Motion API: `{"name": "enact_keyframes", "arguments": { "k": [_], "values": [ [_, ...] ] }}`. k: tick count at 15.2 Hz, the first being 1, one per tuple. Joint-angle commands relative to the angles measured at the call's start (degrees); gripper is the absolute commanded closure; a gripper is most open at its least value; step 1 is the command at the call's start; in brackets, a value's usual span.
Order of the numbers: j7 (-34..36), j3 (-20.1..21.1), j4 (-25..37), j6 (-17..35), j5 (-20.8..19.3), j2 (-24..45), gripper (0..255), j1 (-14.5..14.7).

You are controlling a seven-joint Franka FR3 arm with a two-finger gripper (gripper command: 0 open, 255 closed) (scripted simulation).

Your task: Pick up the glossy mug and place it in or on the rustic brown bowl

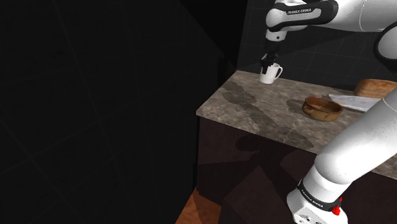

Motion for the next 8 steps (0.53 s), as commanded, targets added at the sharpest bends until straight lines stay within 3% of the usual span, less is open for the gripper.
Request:
{"name": "enact_keyframes", "arguments": {
  "k": [1,8],
  "values": [
    [-1.7,-1.0,-2.5,0.2,-0.9,-2.6,255,-0.9],
    [-8.8,-5.5,-7.4,-0.8,-4.1,-9.6,255,-4.6]
  ]
}}
